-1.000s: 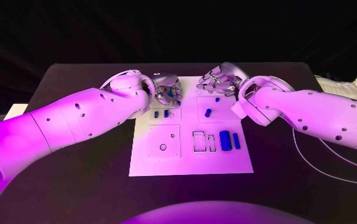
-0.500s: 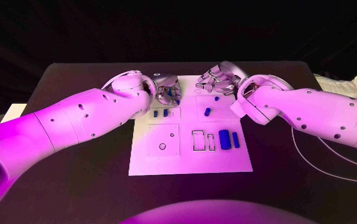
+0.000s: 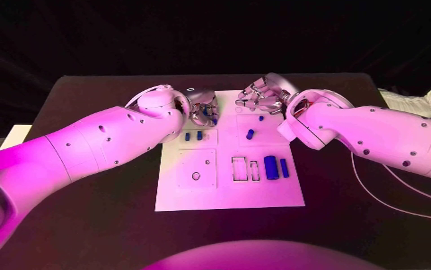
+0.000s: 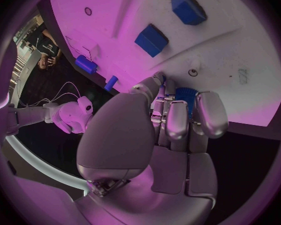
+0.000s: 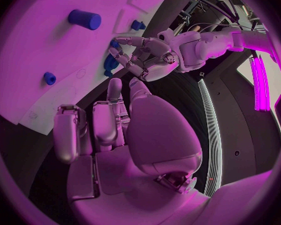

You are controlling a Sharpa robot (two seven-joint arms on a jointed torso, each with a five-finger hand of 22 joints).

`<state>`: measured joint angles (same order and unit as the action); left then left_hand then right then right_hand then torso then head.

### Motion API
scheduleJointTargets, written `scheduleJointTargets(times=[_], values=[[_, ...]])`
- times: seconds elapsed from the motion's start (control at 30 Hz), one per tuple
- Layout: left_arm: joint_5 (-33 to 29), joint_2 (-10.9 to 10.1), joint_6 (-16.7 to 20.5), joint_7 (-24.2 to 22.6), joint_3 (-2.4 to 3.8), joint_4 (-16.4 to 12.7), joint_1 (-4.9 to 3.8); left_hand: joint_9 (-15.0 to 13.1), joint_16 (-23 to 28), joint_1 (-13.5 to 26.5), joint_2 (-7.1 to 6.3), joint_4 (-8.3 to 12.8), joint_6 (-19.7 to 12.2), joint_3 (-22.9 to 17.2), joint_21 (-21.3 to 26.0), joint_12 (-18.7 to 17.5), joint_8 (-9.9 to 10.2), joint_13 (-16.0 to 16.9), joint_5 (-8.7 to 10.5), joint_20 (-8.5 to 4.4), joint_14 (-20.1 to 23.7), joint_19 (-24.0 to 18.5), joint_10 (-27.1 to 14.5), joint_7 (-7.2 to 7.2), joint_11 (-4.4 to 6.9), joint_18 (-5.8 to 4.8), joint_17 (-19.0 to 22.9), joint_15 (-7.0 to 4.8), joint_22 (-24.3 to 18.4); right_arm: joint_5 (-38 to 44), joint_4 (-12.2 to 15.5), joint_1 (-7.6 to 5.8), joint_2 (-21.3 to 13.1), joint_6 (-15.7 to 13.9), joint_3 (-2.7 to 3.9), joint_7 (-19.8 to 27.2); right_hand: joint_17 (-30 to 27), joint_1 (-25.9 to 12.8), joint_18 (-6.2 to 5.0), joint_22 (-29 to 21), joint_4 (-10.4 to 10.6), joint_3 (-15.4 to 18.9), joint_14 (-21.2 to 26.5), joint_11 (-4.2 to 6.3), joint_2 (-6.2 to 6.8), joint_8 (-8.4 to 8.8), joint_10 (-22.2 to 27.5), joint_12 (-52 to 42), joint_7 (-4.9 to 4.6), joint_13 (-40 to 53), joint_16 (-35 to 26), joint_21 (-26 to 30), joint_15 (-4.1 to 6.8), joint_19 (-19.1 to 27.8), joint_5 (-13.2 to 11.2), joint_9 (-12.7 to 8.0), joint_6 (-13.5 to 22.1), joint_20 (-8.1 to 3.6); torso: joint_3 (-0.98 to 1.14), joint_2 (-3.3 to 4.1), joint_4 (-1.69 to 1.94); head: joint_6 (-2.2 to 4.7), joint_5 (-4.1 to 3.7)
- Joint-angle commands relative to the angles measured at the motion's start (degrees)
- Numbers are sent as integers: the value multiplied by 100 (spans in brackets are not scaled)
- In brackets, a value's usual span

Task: Assemble the parts on the task board

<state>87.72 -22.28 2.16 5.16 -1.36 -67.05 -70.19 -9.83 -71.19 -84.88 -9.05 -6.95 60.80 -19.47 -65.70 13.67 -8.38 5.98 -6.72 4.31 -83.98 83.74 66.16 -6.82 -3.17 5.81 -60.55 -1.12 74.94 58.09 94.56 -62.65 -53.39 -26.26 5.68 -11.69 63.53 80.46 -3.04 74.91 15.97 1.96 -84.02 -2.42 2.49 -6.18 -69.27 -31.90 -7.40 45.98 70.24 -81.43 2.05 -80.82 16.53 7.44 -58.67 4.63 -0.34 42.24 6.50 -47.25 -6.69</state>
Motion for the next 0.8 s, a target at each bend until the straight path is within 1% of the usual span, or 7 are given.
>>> scheduleJointTargets(times=[0.03,0.2,0.33,0.47,0.6,0.7,0.8], values=[[42,29,-181,50,-26,12,50,12,-33,5,8,8,45,-60,-34,-36,30,-9,32,-18,-166,84,61,5,5,-110,16,-53,125,23,13,4,5,21,0,50,-3,16,-37,240,-15,24,-115,7,-48,38,38,24,1,-16,-35,28,-18,34,44,10,51,-15,3,-4,7,-8,-7],[45,38,-199,59,-26,29,52,20,-59,-56,74,88,154,-218,-61,-50,21,-5,54,-33,-161,80,165,23,31,-112,34,-78,156,23,17,4,4,23,0,50,-2,16,-37,240,-15,24,-115,7,-48,38,37,25,1,-18,-35,28,-18,33,45,10,51,-15,1,-3,2,-4,-7],[38,35,-52,26,-26,30,53,14,-92,-134,151,214,329,-425,-114,-61,-16,14,62,-57,-159,84,325,38,64,-119,46,-105,203,23,18,4,3,26,0,49,1,15,-36,243,-13,25,-116,7,-50,36,35,28,1,-21,-33,26,-18,31,46,11,49,-15,2,-4,-5,0,-3],[-105,-7,157,15,-8,-17,60,26,-98,-98,148,294,404,-565,-161,-110,-3,22,61,-66,-150,89,406,33,67,-129,93,-109,243,23,16,4,4,29,0,50,1,15,-36,243,-13,25,-116,7,-50,36,35,28,1,-21,-33,26,-18,31,46,11,49,-15,-3,-2,-5,9,-20],[-531,-126,233,99,29,-121,63,53,-101,-15,122,343,398,-666,-245,-188,47,19,63,-63,-139,102,403,9,50,-146,138,-94,303,23,10,4,4,31,0,50,1,15,-36,243,-13,25,-116,7,-50,36,35,28,1,-21,-33,26,-18,31,46,11,49,-15,-4,-4,-4,9,-43],[-820,-270,298,136,111,-235,58,61,-102,13,117,359,399,-698,-252,-213,62,18,63,-59,-136,102,402,0,42,-148,155,-88,311,21,7,4,-2,32,0,47,1,15,-36,243,-13,25,-116,7,-50,36,35,28,1,-21,-33,26,-18,31,46,11,49,-15,9,-11,7,5,-62],[-1030,-443,386,149,188,-383,38,69,-106,49,100,377,401,-726,-303,-241,79,18,62,-54,-134,113,405,-12,34,-158,171,-81,343,19,-1,4,-7,32,0,45,1,15,-36,243,-13,25,-116,7,-50,36,35,28,1,-21,-33,26,-18,31,46,11,49,-15,5,-17,15,11,-87]])
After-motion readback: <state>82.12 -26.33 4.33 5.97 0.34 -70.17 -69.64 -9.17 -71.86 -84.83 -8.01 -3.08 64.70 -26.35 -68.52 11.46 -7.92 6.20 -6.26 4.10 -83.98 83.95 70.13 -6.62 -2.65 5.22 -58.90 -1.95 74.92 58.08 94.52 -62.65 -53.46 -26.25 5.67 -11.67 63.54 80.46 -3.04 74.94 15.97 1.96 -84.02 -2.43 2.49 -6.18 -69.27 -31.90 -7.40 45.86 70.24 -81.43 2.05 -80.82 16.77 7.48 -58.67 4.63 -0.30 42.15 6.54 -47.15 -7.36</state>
